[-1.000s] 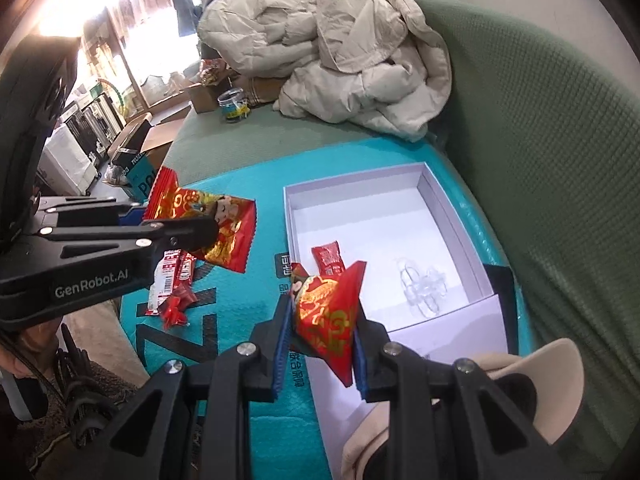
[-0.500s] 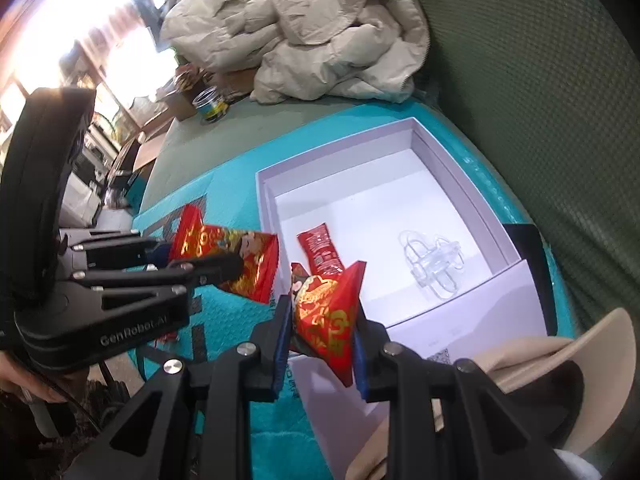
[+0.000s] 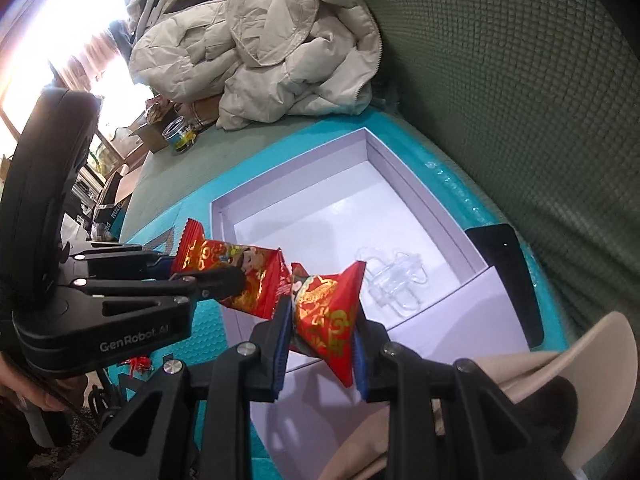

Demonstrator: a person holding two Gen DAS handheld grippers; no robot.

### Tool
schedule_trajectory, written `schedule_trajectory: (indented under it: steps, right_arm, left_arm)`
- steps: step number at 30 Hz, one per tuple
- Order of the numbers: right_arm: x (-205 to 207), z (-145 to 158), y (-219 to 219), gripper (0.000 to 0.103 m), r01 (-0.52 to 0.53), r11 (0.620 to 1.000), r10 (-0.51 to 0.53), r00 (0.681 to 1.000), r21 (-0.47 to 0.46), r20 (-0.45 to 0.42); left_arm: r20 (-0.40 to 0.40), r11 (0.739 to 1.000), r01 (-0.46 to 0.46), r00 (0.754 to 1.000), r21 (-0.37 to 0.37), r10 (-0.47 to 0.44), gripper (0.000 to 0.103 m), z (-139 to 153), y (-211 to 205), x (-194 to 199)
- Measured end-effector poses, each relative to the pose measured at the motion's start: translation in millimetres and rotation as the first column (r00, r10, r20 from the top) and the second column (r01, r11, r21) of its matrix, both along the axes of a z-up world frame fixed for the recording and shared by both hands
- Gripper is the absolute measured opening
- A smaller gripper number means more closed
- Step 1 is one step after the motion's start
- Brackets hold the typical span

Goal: Organize objects
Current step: 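Open both tools to drop the red candy packets into the white box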

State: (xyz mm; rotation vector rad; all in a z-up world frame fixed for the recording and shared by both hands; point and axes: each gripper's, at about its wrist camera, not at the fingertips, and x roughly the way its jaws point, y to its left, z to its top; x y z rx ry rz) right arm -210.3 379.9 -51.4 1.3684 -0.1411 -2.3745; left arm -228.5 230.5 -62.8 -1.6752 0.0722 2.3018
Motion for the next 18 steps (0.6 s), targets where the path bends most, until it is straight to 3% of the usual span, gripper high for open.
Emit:
schedule_trajectory:
  steps: [18]
  right_arm:
    - [-8.8, -29.9, 9.4, 0.026, 0.011, 0.999, -0.011, 1.0, 0.044, 0.011]
  left_arm:
    - [0.085, 0.998, 0.039, 0.996, -0.057, -0.034, 0.02, -42.0, 27.6, -18.4]
